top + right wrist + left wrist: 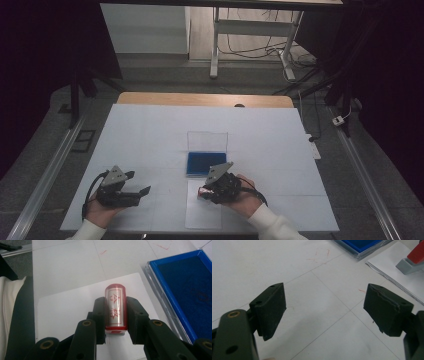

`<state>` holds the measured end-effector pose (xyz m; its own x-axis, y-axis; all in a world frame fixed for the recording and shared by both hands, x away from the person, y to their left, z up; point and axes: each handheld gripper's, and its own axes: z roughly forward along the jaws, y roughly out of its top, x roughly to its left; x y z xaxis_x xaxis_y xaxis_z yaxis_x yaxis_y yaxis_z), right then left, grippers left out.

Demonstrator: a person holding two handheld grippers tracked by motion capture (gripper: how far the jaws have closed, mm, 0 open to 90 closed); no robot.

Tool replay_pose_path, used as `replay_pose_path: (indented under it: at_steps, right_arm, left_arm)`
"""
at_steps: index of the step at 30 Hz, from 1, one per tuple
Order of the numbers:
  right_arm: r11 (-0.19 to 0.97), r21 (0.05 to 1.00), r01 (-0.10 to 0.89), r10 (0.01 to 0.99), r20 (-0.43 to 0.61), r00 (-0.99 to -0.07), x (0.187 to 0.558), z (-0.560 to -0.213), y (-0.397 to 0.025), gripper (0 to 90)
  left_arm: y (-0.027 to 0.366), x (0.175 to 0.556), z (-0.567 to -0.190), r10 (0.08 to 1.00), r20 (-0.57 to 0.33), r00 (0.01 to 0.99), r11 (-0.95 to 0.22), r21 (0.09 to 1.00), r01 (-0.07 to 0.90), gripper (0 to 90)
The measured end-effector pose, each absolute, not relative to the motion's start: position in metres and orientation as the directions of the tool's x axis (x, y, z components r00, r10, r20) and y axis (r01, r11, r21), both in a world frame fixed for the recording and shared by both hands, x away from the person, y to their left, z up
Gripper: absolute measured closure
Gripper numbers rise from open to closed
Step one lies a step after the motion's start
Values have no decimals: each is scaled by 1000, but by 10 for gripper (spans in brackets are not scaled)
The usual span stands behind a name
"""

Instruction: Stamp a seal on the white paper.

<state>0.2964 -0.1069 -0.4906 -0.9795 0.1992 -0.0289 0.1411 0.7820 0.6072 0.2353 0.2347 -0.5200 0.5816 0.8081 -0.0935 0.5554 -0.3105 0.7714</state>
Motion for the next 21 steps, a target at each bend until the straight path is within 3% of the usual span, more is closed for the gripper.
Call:
replay_pose_path:
  at_steps: [21]
  right_arm:
    - [781, 604, 161, 219, -23, -975, 295, -491, -106, 704]
  left_arm:
    - [235, 235, -520, 810, -91, 580, -311, 771, 555, 181]
